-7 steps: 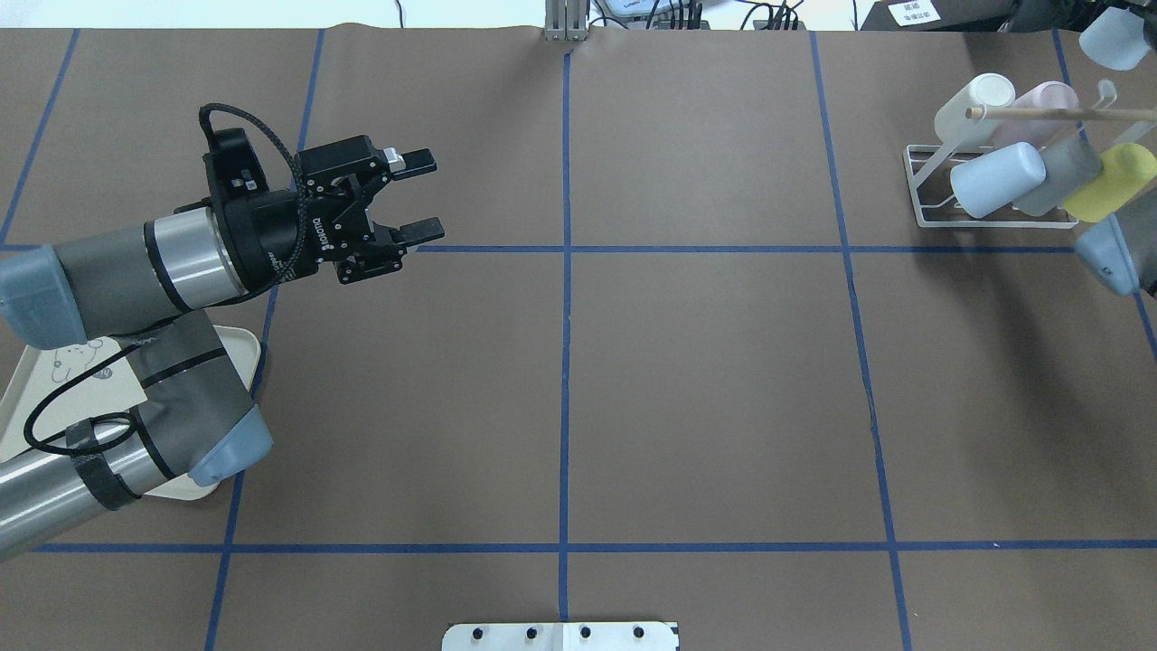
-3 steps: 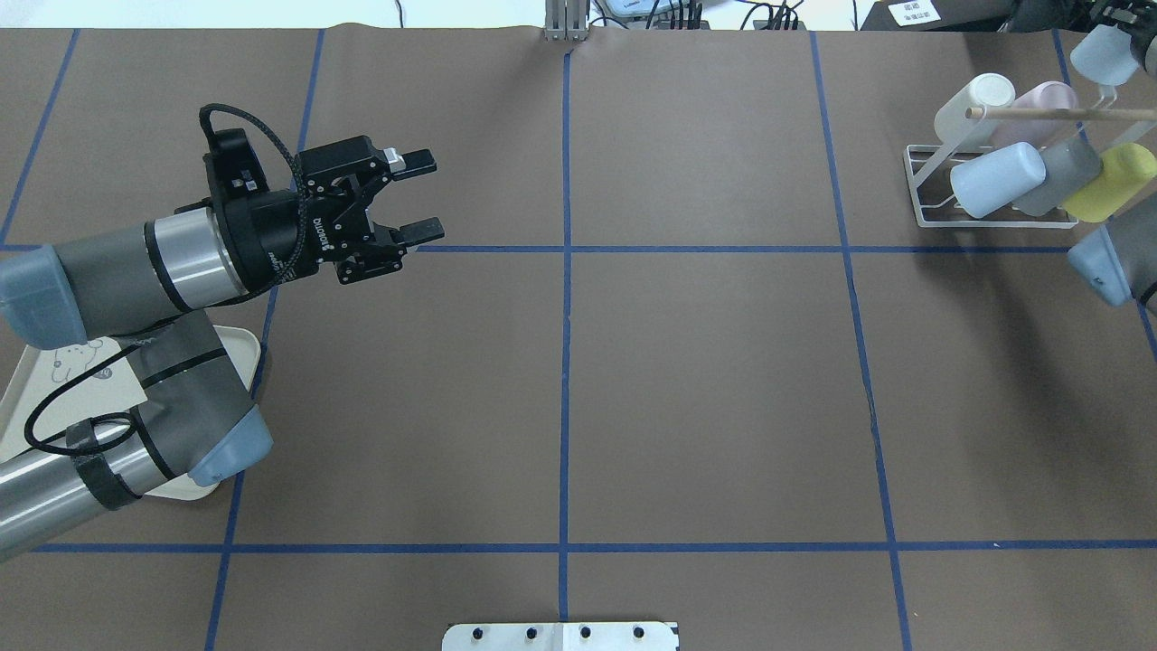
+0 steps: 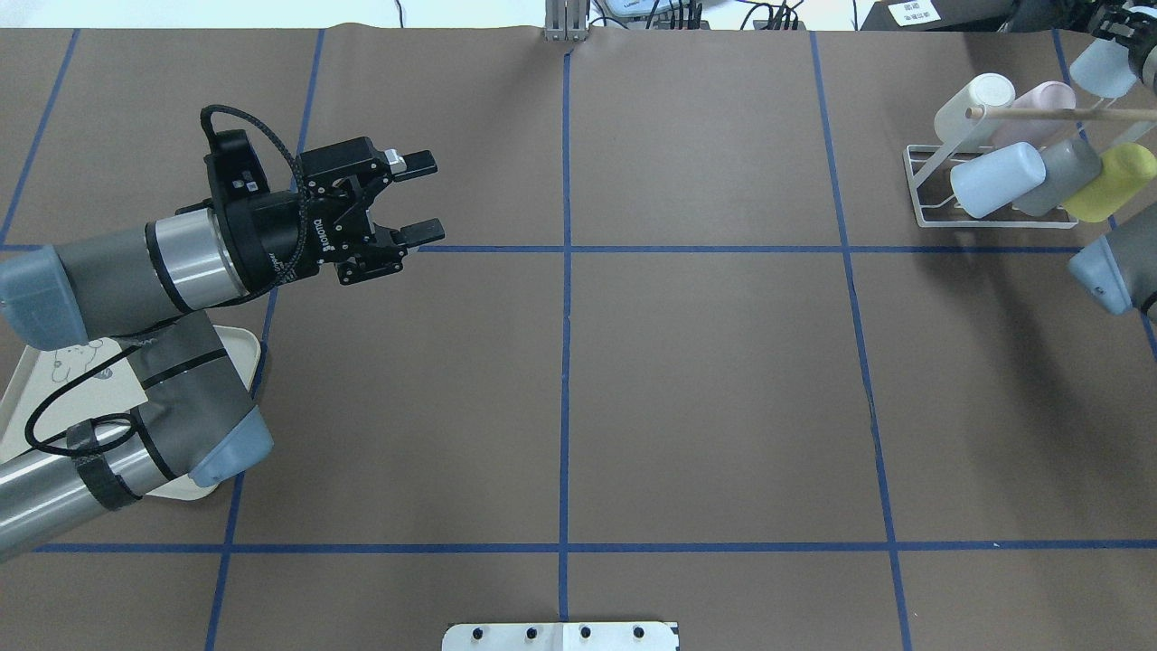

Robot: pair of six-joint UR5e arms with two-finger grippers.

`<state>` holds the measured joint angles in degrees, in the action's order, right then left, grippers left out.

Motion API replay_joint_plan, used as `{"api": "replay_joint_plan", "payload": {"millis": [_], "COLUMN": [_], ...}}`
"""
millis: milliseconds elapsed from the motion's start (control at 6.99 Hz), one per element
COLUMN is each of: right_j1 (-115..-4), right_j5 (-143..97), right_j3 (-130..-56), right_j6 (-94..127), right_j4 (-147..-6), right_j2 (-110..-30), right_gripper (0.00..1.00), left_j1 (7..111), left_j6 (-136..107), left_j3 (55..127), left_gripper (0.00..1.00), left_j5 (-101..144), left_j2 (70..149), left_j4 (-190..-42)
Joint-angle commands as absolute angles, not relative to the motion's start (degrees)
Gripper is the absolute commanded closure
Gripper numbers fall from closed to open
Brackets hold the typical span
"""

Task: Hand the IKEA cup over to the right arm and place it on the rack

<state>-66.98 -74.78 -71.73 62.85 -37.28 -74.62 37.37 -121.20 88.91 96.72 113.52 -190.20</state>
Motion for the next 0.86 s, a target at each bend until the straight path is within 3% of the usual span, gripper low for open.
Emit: {"api": "replay_joint_plan", "payload": {"millis": [0,143,286,715], "right_j1": [-66.80,-66.45,-66.10,-65.57], "right_j5": [-74.79,-74.71,-74.71,-75.23], "right_j3": [-72.07,-71.81,-71.55,-72.85], "right_j6": [63.11,63.02,62.93,62.84], "right_j4": [-37.27,-37.27,-37.27,-37.18], "right_j2": [-75.06,-75.23,-75.41,-75.50], "right_gripper": [0.68,0.56,0.01,0.00], "left_j1": [37.27,37.27,37.27,38.23], "left_j6": [-121.20,-121.20,-121.20,-117.89], "left_j3": [88.68,88.68,88.68,87.63], "left_gripper": [0.08,0.08,0.08,0.07], "left_j5": [96.68,96.77,96.77,96.94], "left_j2": [113.73,113.64,113.64,113.56], "left_j4": [-190.20,-190.20,-190.20,-190.11]}}
